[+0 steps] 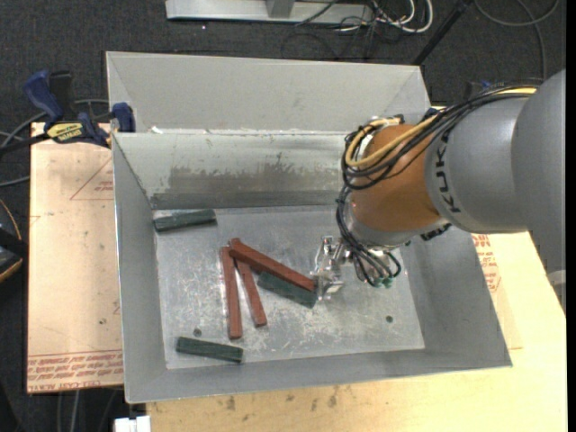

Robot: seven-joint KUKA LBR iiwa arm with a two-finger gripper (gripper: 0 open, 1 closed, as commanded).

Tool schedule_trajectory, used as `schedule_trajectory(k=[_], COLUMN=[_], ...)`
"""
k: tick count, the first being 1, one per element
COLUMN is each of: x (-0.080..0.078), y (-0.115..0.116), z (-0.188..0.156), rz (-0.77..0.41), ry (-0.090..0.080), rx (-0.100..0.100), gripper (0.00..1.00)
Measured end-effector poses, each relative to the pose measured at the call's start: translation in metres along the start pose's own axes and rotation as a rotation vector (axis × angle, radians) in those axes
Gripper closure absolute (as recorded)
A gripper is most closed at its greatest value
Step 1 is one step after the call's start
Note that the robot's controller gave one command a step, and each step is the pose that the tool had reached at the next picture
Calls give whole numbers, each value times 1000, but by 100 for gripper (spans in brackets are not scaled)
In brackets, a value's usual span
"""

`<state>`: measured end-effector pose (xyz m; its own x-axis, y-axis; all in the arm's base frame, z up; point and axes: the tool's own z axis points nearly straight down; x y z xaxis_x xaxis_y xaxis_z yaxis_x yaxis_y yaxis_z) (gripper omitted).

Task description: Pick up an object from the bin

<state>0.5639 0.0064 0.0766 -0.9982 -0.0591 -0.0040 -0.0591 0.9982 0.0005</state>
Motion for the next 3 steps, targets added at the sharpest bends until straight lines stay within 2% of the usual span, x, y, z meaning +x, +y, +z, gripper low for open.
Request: schedule_trajectory(k=[1,2,3], x=[0,0,9], y=[0,5,8], z=[0,-34,-86], rz=[0,-4,-16], ry=[0,8,2], rx=[0,0,0], gripper=[100,100,0])
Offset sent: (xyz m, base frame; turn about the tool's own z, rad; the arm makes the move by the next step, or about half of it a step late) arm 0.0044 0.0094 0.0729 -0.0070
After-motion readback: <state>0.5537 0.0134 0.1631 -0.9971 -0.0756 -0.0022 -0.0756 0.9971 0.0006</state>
